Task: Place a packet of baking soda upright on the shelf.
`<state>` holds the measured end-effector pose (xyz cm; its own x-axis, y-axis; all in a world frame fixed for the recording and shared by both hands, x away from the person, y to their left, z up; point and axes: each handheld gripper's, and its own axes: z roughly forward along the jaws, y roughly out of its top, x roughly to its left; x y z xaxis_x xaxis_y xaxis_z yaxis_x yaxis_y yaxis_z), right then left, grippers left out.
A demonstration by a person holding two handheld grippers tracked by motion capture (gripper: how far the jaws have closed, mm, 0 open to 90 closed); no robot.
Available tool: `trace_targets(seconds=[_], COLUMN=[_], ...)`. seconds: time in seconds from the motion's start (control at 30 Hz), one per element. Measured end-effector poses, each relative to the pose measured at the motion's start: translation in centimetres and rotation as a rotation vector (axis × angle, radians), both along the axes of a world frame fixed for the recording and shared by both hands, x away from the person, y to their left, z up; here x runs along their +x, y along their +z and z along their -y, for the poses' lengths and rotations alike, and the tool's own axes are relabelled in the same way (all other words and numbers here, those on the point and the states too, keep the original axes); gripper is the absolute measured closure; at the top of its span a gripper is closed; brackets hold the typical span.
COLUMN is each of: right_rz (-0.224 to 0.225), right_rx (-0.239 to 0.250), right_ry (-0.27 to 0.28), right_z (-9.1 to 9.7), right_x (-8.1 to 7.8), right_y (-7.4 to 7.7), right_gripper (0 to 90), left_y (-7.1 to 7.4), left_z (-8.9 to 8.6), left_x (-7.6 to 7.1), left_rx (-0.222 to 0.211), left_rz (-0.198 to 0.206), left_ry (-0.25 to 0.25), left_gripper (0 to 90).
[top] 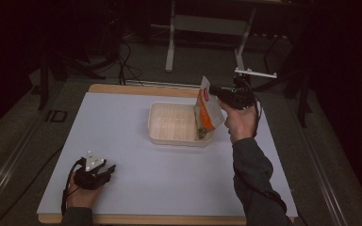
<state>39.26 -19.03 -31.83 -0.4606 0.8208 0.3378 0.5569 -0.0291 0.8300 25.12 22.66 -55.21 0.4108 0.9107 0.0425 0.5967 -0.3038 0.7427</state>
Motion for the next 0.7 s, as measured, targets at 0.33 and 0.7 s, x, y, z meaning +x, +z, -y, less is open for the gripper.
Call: trace_targets(seconds=[0.33, 0.7], right_rz=[0.002, 0.002], right_rx=[0.023, 0.043], right_ry=[-0.053, -0.104], right_z=[-0.24, -0.24], right_x=[0.35, 0.53], right_y=[-0.39, -0.80], right_gripper=[90.0, 90.0], left_y=[0.00, 0.00], left_z=[0.00, -0.01], left_x=[0.01, 0.01], left_rx=[0.000, -0.001], left_rz=[0.000, -0.001], left_ry=[-0.001, -0.001], left_gripper=[56.2, 56.2])
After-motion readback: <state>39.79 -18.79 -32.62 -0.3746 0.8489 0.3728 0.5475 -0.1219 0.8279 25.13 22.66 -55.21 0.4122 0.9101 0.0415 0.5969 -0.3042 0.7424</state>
